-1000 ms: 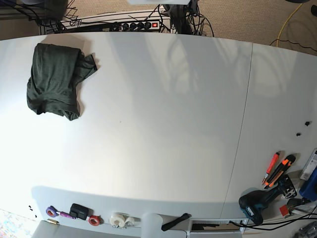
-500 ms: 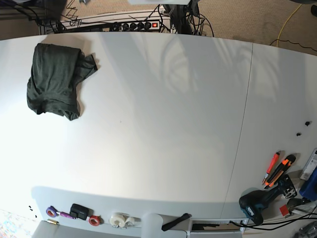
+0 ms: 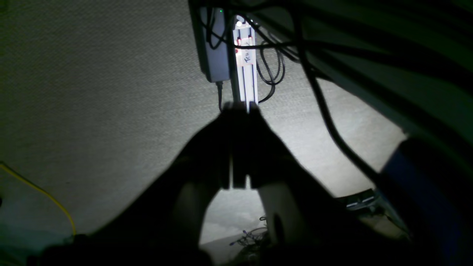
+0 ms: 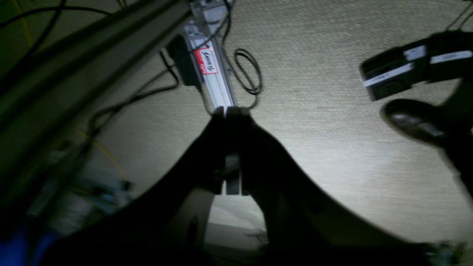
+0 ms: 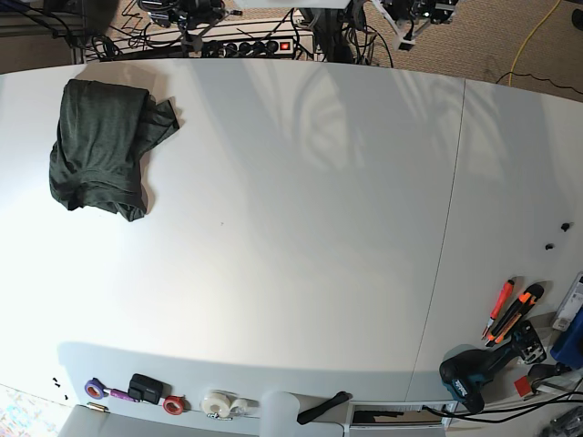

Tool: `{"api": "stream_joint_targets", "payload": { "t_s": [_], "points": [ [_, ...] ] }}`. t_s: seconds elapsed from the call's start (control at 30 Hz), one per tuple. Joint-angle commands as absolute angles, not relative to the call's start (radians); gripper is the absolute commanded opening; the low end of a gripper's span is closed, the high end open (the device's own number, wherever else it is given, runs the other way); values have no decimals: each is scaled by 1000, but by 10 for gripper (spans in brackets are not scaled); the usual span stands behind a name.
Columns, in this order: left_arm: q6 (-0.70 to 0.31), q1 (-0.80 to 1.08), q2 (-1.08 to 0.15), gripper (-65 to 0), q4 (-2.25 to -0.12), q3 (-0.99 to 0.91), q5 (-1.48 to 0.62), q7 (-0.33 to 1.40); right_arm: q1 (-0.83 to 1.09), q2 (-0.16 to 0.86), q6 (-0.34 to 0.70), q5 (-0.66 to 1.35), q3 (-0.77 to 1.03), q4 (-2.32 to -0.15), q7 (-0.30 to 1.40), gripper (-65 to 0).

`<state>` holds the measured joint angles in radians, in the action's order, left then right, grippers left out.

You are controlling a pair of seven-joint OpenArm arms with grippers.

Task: Layout the t-shirt on the table in an organized manner, then fold the t-shirt properly

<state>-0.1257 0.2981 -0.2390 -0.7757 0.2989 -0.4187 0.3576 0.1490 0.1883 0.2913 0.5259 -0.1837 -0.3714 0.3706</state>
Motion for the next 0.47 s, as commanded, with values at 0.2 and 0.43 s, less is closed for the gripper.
{"api": "stream_joint_targets", "payload": {
  "t_s": [0.2,0.43],
  "points": [
    [-130,304,-238,-650,-780,298,-419,358,146,237,299,731,-183,-374,477,-650],
    [-130,305,-235,-650,-780,298,-419,358,146,270,299,748,-183,-374,489,-650]
  ]
}}
